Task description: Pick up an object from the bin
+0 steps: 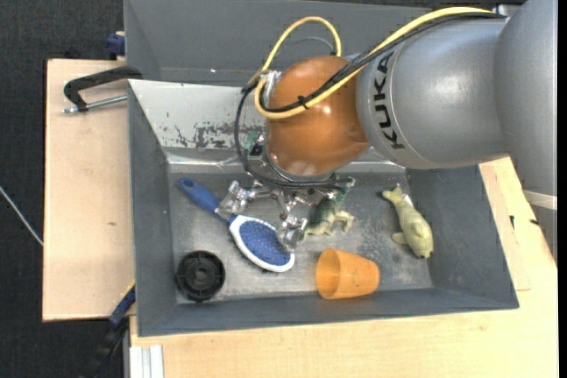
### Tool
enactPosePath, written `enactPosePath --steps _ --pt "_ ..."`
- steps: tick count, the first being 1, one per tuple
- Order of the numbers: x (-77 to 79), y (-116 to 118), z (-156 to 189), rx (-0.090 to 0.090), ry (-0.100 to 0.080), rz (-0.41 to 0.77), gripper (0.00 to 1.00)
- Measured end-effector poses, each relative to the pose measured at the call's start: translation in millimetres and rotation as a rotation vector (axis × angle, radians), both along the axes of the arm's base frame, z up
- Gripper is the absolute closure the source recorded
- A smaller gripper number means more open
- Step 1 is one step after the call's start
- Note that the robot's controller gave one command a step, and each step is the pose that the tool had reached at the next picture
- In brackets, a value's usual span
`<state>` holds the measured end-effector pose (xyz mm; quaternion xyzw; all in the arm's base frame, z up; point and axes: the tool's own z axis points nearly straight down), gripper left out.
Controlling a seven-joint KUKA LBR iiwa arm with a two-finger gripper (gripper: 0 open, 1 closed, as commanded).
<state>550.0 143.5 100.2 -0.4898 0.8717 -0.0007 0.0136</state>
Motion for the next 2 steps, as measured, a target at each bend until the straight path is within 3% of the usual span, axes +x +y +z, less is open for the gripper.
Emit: enactPosePath --steps 1,2 --pt "-7.6 19.5 -3.2 -0.011 -0.007 0.318 0.0" --pt "-7.8 19.6 -2.5 -0.012 -0.005 0.32 1.0"
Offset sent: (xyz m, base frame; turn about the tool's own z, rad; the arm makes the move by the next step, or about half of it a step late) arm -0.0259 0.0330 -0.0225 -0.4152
